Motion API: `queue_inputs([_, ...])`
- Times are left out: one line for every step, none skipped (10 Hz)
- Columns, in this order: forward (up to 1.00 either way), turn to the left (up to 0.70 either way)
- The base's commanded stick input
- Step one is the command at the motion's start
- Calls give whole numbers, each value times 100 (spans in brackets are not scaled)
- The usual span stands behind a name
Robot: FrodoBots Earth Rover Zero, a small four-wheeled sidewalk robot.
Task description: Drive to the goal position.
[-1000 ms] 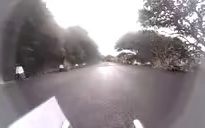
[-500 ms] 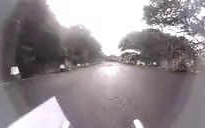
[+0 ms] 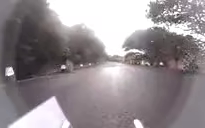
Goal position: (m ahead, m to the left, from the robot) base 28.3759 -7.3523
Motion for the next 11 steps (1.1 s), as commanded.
queue_inputs([100, -19])
queue_inputs([100, 0])
queue_inputs([100, 0])
queue_inputs([100, 0])
queue_inputs([100, -2])
queue_inputs([100, -40])
queue_inputs([100, -37])
queue_inputs([100, -22])
queue_inputs([100, -7])
queue_inputs([100, 0])
queue_inputs([100, -1])
